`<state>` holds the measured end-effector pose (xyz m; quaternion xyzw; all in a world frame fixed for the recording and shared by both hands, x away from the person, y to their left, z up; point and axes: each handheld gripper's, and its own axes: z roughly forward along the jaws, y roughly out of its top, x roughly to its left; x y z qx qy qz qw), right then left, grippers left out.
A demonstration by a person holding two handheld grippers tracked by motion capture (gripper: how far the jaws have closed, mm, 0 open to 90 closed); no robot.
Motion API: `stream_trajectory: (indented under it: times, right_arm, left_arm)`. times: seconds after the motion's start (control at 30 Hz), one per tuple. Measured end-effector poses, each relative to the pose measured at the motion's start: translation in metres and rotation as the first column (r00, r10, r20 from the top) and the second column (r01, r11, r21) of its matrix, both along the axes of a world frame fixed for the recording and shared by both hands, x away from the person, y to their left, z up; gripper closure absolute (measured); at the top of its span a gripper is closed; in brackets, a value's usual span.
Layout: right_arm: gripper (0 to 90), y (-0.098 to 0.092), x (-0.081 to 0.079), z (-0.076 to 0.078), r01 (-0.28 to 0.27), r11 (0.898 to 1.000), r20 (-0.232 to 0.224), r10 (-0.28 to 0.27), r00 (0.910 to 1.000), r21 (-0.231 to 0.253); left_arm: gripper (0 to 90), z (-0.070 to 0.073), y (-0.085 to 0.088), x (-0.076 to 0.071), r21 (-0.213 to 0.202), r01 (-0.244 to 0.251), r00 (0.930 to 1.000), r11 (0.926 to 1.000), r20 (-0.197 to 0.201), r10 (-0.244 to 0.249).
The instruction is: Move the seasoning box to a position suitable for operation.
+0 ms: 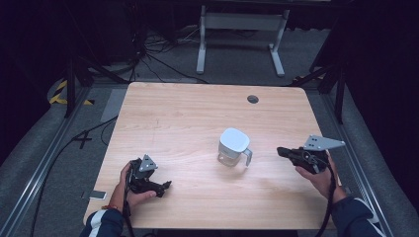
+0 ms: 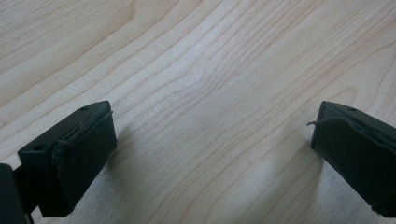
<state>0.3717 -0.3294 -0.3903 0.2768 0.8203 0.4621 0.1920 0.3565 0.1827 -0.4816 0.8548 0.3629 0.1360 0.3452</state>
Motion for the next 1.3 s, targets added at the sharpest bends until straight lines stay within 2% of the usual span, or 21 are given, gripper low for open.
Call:
stream_trajectory:
  times: [0.1,0.13,0.2,0.23,0.27,0.47,0.53,0.6,0.63,0.73,1.0,1.1,1.13,1.17,1.23,1.27,1.3]
  right_arm:
    - [89.2,0.022,0.007,0.007,-0.044,0.999,0.010,0.044,0.9990,-0.002]
    - [89.2,0.022,0.007,0.007,-0.044,0.999,0.010,0.044,0.9990,-0.002]
    - [89.3,0.034,0.011,0.009,-0.065,0.998,0.016,0.065,0.9978,0.008]
    - [89.3,0.039,0.013,0.010,-0.074,0.997,0.016,0.074,0.9971,0.011]
    - [89.4,0.049,0.016,0.012,-0.088,0.996,0.024,0.088,0.9958,0.014]
    - [89.5,0.070,0.021,0.017,-0.121,0.992,0.045,0.120,0.9918,0.023]
    - [89.5,0.077,0.023,0.016,-0.127,0.992,0.055,0.126,0.9905,0.009]
    - [89.5,0.080,0.024,0.015,-0.133,0.991,0.060,0.132,0.9894,0.016]
    - [89.5,0.081,0.025,0.015,-0.137,0.991,0.057,0.136,0.9891,0.013]
    - [89.5,0.085,0.026,0.014,-0.135,0.991,0.058,0.135,0.9891,0.000]
    - [89.6,0.085,0.027,0.012,-0.142,0.990,0.049,0.141,0.9888,0.015]
    - [89.6,0.085,0.027,0.012,-0.145,0.989,0.045,0.144,0.9886,0.021]
    - [89.6,0.085,0.026,0.011,-0.146,0.989,0.053,0.145,0.9880,0.016]
    - [89.6,0.085,0.026,0.011,-0.146,0.989,0.053,0.145,0.9880,0.016]
    - [89.6,0.085,0.026,0.011,-0.147,0.989,0.056,0.145,0.9878,0.016]
    - [89.6,0.085,0.026,0.011,-0.147,0.989,0.055,0.146,0.9877,0.018]
    - [89.6,0.084,0.026,0.011,-0.148,0.989,0.055,0.147,0.9876,0.018]
  left_arm:
    - [0.2,0.001,0.000,0.000,0.004,0.003,1.0000,1.0000,-0.008,-0.003]
    - [0.2,0.001,0.000,0.000,0.004,0.003,1.0000,1.0000,-0.008,-0.003]
    - [0.2,0.000,0.000,0.001,0.002,0.008,1.0000,1.0000,0.001,-0.008]
    - [0.2,0.001,-0.001,0.002,0.009,0.007,0.9999,0.9999,-0.008,-0.007]
    - [0.2,0.000,-0.002,0.003,0.003,0.007,1.0000,1.0000,0.000,-0.007]
    - [0.2,0.000,-0.006,0.007,0.004,0.014,0.9999,0.9999,0.004,-0.014]
    - [0.3,0.001,-0.006,0.006,0.003,0.013,0.9999,0.9999,-0.003,-0.013]
    - [0.2,0.000,-0.005,0.007,0.009,0.015,0.9998,0.9998,0.012,-0.016]
    - [0.2,0.001,-0.006,0.006,0.003,0.013,0.9999,0.9999,-0.002,-0.013]
    - [0.3,0.000,-0.006,0.007,0.004,0.014,0.9999,0.9999,0.001,-0.014]
    - [0.8,0.001,-0.007,0.007,0.003,0.006,1.0000,1.0000,-0.002,-0.006]
    - [7.4,0.003,-0.009,0.007,-0.004,0.010,0.9999,0.9999,0.000,-0.010]
    - [18.9,0.005,-0.009,0.008,-0.009,0.023,0.9997,0.9997,0.007,-0.023]
    - [18.9,0.006,-0.009,0.009,-0.009,0.021,0.9998,0.9997,0.005,-0.021]
    - [26.5,0.008,-0.012,0.011,-0.008,0.010,0.9999,0.9999,0.007,-0.010]
    - [29.8,0.010,-0.014,0.012,-0.002,0.020,0.9998,0.9998,0.006,-0.020]
    - [32.4,0.011,-0.016,0.013,-0.009,0.027,0.9994,0.9996,0.022,-0.027]
